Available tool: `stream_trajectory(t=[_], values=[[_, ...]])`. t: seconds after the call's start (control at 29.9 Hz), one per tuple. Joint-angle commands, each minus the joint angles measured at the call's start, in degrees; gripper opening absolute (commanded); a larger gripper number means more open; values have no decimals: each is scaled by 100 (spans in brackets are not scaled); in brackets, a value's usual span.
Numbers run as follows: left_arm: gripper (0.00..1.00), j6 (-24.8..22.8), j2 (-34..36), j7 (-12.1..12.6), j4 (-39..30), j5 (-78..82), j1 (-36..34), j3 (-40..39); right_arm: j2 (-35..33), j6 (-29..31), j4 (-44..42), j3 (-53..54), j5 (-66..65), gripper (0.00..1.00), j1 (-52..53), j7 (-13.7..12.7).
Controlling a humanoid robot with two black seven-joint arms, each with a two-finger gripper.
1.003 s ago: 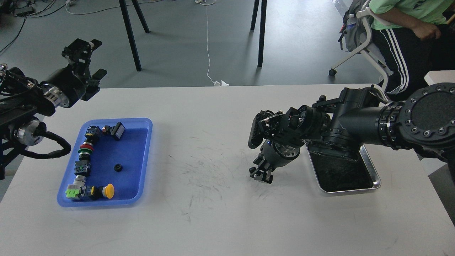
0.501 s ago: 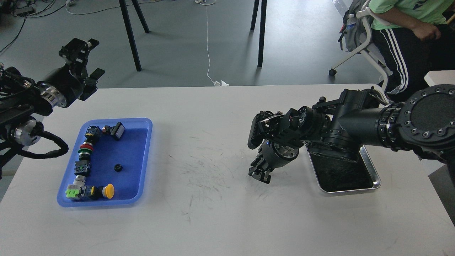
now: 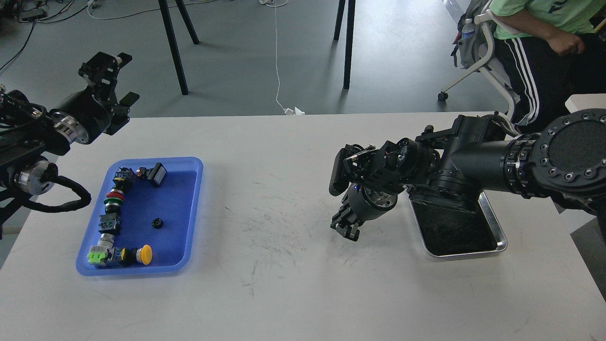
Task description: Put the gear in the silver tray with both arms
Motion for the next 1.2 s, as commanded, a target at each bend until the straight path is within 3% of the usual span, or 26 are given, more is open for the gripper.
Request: stream_trajectory(t=[0.0,0.37,0.67,1.17], values=[[98,0,0,0,0,0,9,1,0,8,0,2,-3,1,-1,0],[98,9,-17,0,0,0,9,1,0,61,8,485,32,1,315,0],[98,9,-61,0,44,0,18,9,-1282,61,61,670,76,1,606,0],[98,18,-97,0,79,0,35,9,-2707,61,-18,907,848,1,255,0]])
